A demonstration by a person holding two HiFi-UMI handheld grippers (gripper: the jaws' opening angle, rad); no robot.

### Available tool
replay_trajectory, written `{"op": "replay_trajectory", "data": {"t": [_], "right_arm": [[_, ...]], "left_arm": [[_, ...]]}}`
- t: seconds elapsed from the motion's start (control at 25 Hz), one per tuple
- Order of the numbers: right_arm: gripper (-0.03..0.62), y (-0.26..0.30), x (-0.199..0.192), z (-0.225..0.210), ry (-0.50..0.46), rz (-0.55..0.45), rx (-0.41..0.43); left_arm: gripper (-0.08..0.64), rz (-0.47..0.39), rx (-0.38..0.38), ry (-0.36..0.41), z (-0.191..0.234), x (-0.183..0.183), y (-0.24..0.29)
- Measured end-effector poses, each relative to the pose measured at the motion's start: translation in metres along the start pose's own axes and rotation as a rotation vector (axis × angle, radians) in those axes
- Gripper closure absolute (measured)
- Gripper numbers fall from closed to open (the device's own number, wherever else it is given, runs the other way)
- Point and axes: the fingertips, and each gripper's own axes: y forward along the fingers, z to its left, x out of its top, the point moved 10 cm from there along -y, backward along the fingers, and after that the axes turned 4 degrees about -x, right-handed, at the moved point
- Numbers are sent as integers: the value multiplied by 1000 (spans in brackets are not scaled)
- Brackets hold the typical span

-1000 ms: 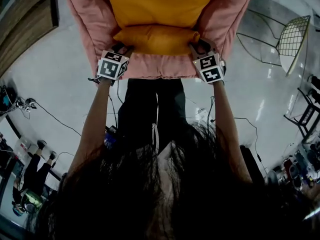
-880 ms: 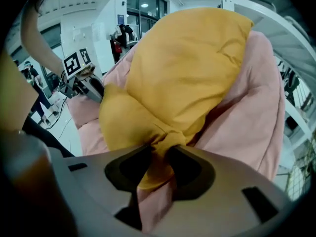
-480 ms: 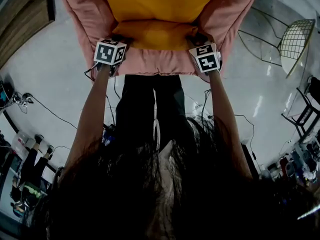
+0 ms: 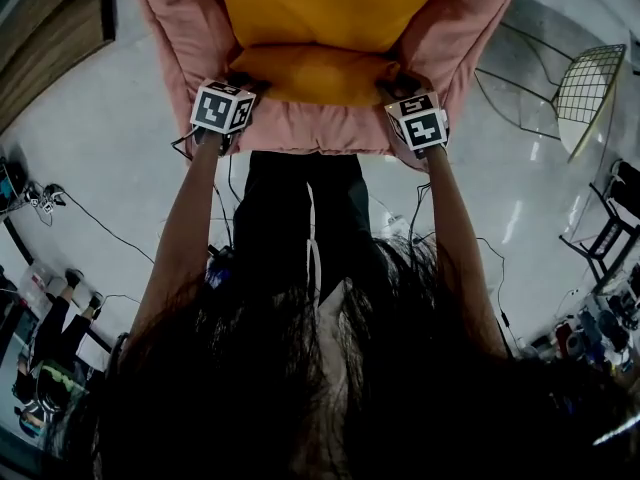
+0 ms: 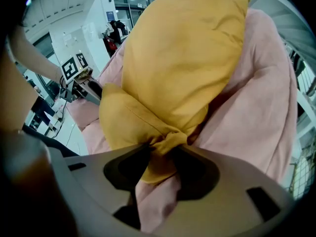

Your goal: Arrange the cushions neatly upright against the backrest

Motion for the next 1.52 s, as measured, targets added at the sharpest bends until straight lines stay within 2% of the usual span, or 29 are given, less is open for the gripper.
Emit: {"op": "replay_trajectory", "data": {"t": [0.12, 0.28, 0.36, 0.44, 0.56, 0.72, 0.84, 1.0, 1.2, 1.36, 1.52], "right_arm": [[422, -5, -2, 0, 5, 26, -6], [397, -17, -1, -1, 49, 52, -39], [391, -27, -4, 1, 79, 67, -45], [388, -36, -9, 4, 119, 68, -48], [388, -54, -12, 5, 212, 34, -59], [388, -83, -9, 1, 313, -53, -55], [388, -108, -1, 2, 332, -123, -42], [388, -139, 16, 8, 321, -206, -19], [388, -175, 36, 20, 341, -320, 21], [388, -198, 46, 28, 333, -385, 54], [388, -219, 48, 37, 283, -423, 79]], "left_arm": [[393, 3, -6, -33, -3, -2, -5], [392, 21, 23, -126, -10, -10, -15], [393, 31, 44, -206, -17, -20, -21], [393, 14, 69, -324, -23, -31, -30], [393, -55, 68, -469, -32, -41, -46], [393, -216, -3, -557, -50, -38, -72], [393, -349, -52, -603, -64, -26, -95], [393, -484, -100, -610, -82, -8, -123], [394, -602, -138, -573, -108, 15, -153], [394, -658, -92, -468, -130, 36, -182], [394, -704, -130, -392, -163, 49, -200]]}}
